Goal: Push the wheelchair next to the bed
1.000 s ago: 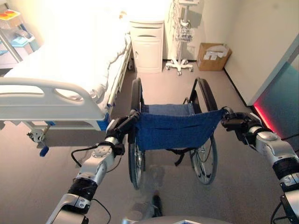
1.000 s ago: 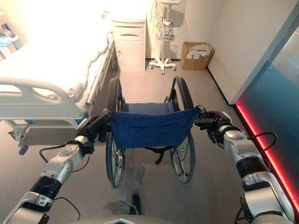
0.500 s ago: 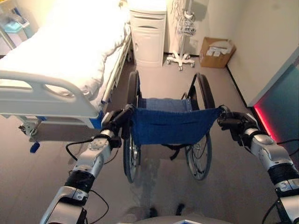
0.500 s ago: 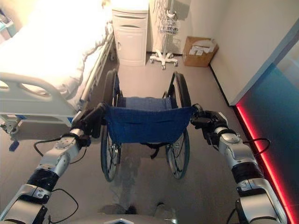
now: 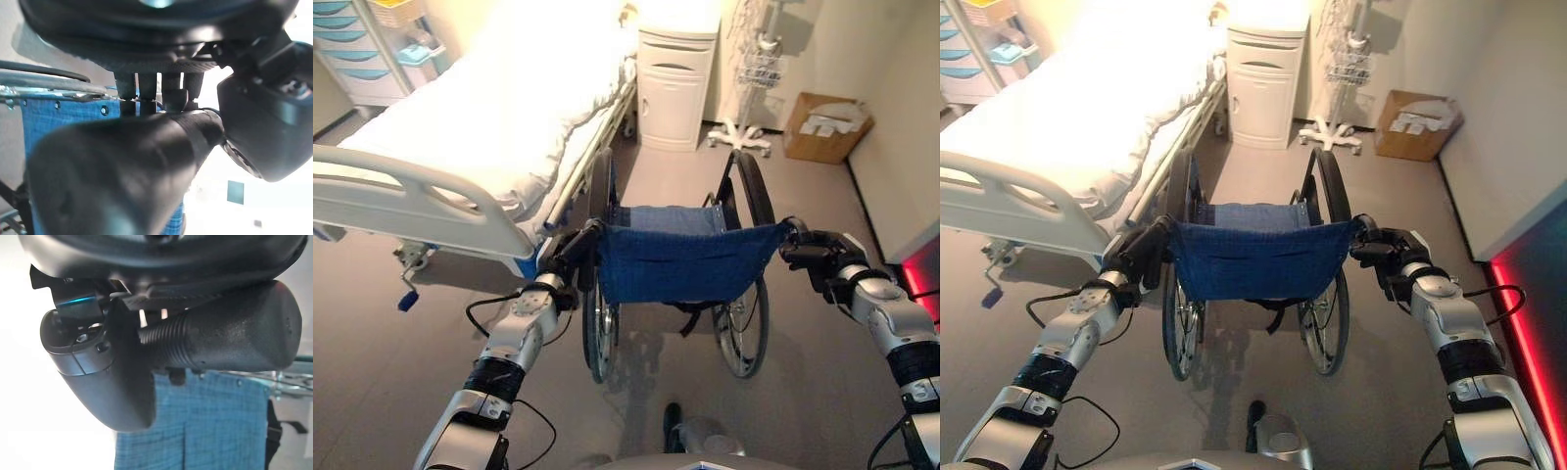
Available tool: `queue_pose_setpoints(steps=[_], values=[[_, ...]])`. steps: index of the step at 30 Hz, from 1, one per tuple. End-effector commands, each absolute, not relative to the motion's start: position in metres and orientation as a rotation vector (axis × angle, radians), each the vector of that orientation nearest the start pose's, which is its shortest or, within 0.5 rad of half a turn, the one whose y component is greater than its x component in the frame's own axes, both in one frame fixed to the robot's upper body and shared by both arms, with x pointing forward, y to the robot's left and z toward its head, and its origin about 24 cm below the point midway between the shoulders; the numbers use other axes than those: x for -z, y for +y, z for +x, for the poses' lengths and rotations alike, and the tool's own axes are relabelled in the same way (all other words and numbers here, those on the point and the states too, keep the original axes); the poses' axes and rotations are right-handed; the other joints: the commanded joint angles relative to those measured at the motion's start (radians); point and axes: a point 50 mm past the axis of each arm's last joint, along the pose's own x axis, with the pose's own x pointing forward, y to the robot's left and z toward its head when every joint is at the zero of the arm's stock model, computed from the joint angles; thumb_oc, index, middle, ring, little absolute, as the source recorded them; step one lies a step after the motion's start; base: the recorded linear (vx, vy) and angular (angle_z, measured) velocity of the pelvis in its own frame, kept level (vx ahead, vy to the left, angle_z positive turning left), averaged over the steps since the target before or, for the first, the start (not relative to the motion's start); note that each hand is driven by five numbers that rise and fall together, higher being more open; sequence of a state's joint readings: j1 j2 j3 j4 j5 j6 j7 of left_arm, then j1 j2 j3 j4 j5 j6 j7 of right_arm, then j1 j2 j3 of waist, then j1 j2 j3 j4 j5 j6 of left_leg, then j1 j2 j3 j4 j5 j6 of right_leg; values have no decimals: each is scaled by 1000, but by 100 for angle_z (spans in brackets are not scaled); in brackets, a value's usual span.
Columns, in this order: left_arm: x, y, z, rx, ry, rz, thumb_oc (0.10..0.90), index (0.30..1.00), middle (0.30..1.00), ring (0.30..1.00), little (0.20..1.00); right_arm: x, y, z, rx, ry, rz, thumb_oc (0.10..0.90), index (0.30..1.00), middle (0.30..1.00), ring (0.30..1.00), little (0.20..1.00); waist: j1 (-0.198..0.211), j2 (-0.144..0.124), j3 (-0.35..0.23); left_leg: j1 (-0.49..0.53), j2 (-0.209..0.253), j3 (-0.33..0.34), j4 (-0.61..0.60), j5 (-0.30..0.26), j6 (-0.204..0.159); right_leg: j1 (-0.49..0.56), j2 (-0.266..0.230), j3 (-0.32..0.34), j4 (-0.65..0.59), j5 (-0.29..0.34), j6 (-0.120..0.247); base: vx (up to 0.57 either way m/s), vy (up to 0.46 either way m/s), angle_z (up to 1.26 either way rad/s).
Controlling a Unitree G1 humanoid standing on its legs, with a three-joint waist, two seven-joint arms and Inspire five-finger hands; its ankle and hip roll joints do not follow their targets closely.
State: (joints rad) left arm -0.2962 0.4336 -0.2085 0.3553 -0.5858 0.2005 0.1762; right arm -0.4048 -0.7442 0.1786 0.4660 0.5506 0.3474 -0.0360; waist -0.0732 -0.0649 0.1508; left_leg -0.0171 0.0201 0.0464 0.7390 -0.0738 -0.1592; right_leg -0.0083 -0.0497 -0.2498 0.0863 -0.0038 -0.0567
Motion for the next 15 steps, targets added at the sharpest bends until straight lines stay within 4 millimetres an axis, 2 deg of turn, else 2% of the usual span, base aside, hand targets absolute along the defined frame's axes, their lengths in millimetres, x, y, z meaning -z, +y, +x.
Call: queue_pose_setpoints(steps=[1, 2, 3, 5, 6, 7, 9, 10, 11, 13, 14, 15], values=[[-59, 236, 305, -151, 163, -26, 400, 300, 300, 300, 300, -69, -253, 322, -25, 315, -89, 400, 300, 300, 300, 300, 74, -14, -26, -21, 13, 95, -73, 104, 86, 49, -36, 12, -16, 38, 72, 200, -74, -7], [-59, 238, 304, -149, 161, -21, 400, 300, 300, 300, 300, -68, -252, 321, -22, 316, -90, 400, 300, 300, 300, 300, 79, -9, -20, -34, 19, 105, -135, 94, 97, 68, -24, 28, -17, 23, 73, 275, -37, -4], [-60, 241, 305, -147, 159, -18, 400, 300, 300, 300, 300, -69, -251, 322, -18, 317, -92, 400, 300, 300, 300, 300, 83, -4, -19, -25, 17, 126, -257, 90, 105, 85, -10, 36, -17, 7, 80, 287, -18, 0], [-60, 242, 306, -147, 159, -17, 400, 300, 300, 300, 300, -69, -251, 323, -13, 319, -94, 400, 300, 300, 300, 300, 84, 4, -20, -25, 18, 141, -341, 98, 105, 96, 2, 39, -19, -2, 83, 205, 24, 7], [-60, 242, 307, -145, 159, -16, 400, 300, 300, 300, 300, -68, -251, 323, -11, 321, -94, 400, 300, 300, 300, 300, 88, 12, -21, -30, 16, 152, -436, 116, 100, 111, 15, 41, -23, -13, 86, 336, 71, 18], [-60, 241, 307, -140, 159, -13, 400, 300, 300, 300, 300, -67, -251, 322, -3, 325, -98, 400, 300, 300, 300, 300, 103, 33, -22, -75, 10, 155, -600, 179, 79, 147, 47, 48, -36, -31, 91, 434, 74, 15], [-59, 241, 306, -136, 161, -8, 400, 300, 300, 300, 300, -63, -252, 319, 3, 332, -104, 400, 300, 300, 300, 300, 120, 39, -24, -108, 4, 155, -699, 230, 68, 190, 62, 66, -51, -50, 95, 404, 50, 0], [-57, 243, 302, -132, 164, -4, 400, 300, 300, 300, 300, -58, -255, 314, 6, 340, -110, 400, 300, 300, 300, 300, 133, 45, -28, -136, 12, 162, -754, 276, 57, 228, 74, 79, -62, -68, 95, 432, 49, -27], [-56, 246, 299, -137, 168, -1, 400, 300, 300, 300, 300, -54, -259, 308, 4, 349, -110, 400, 300, 300, 300, 300, 142, 45, -34, -156, 18, 170, -778, 295, 53, 261, 76, 91, -65, -90, 95, 485, 62, -35], [-55, 249, 297, -141, 173, -1, 400, 300, 300, 300, 300, -51, -261, 305, 0, 357, -109, 400, 300, 300, 300, 300, 147, 43, -40, -167, 19, 175, -752, 286, 58, 275, 70, 98, -65, -103, 97, 310, 60, -29], [-54, 252, 296, -150, 181, 3, 400, 300, 300, 300, 300, -49, -261, 305, -6, 365, -107, 400, 300, 300, 300, 300, 145, 34, -46, -155, 12, 191, -730, 253, 77, 289, 51, 97, -63, -116, 106, 219, 63, -33], [-53, 252, 296, -152, 183, 3, 400, 300, 300, 300, 300, -49, -260, 305, -8, 367, -107, 400, 300, 300, 300, 300, 146, 33, -47, -153, 12, 193, -728, 247, 79, 292, 48, 96, -62, -117, 109, 387, 133, -40]])
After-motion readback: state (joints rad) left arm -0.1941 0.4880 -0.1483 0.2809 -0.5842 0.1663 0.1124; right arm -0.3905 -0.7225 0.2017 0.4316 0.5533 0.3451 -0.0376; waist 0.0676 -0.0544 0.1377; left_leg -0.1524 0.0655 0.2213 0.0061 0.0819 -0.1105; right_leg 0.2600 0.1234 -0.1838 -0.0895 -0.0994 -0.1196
